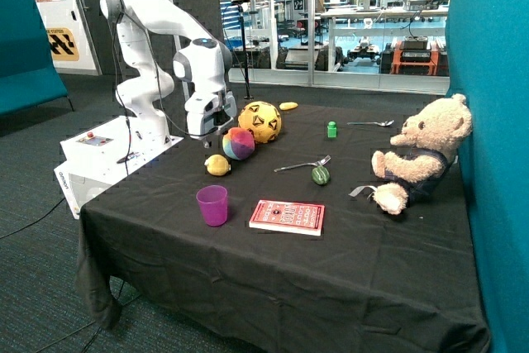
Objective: Sort the balls from left to right in order of size
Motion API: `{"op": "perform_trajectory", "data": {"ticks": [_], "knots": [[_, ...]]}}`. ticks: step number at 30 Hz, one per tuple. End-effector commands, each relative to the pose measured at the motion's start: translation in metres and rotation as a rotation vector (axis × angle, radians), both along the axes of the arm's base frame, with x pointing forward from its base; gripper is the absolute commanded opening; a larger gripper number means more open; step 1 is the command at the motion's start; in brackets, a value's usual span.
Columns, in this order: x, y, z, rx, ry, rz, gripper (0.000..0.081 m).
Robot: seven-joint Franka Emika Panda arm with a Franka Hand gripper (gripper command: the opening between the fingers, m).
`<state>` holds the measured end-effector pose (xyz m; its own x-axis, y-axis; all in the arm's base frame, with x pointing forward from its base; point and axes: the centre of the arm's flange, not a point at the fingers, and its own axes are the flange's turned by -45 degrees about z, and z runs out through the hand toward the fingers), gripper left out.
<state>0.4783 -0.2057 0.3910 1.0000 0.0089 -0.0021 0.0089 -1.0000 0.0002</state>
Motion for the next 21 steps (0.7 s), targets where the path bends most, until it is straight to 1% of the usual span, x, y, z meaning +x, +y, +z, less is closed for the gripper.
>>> {"op": "perform_trajectory", "data": {"ticks": [1, 10, 17, 21], "knots": [[-0.015, 0.007, 0.027, 0.0003, -0.0021, 0.056, 0.0554], [-0.019, 0.007, 0.038, 0.0003, -0.0021, 0.065, 0.0544], [-0.011, 0.002, 0.044, 0.0003, -0.0021, 0.065, 0.0537], [-0.007, 0.002, 0.045, 0.0003, -0.0021, 0.084, 0.0536]]}}
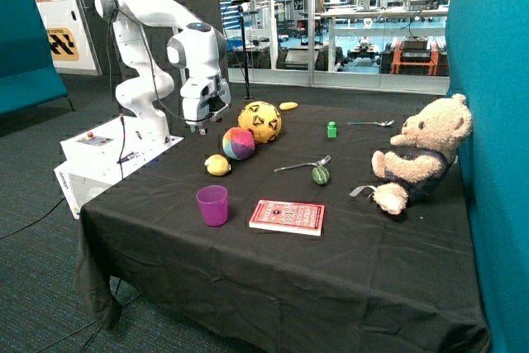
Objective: Sort the balls from left to right in order of size
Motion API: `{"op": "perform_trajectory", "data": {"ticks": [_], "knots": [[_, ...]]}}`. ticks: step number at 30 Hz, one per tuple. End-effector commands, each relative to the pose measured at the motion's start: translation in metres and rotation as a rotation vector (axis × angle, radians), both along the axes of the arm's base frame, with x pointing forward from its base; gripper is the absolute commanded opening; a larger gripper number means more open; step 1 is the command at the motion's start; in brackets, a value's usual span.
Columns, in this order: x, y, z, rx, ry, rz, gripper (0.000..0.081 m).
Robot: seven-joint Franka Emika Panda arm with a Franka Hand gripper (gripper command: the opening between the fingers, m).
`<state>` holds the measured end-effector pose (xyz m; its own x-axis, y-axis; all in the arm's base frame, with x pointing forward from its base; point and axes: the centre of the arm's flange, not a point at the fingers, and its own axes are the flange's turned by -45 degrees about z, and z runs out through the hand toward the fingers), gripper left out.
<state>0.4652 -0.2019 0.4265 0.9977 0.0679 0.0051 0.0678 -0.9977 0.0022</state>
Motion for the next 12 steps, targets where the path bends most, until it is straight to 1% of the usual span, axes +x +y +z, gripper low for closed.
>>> {"op": "perform_trajectory", "data": {"ticks": [1, 7, 10, 12], "knots": [[0.007, -0.002, 0.010, 0.0018, 0.0052, 0.027, 0.0537], [0.015, 0.007, 0.013, 0.0017, 0.0053, 0.061, 0.0535], [0.020, 0.015, 0.014, 0.0016, 0.0053, 0.095, 0.0531], [0.023, 0.019, 0.014, 0.0016, 0.0053, 0.091, 0.0531]]}}
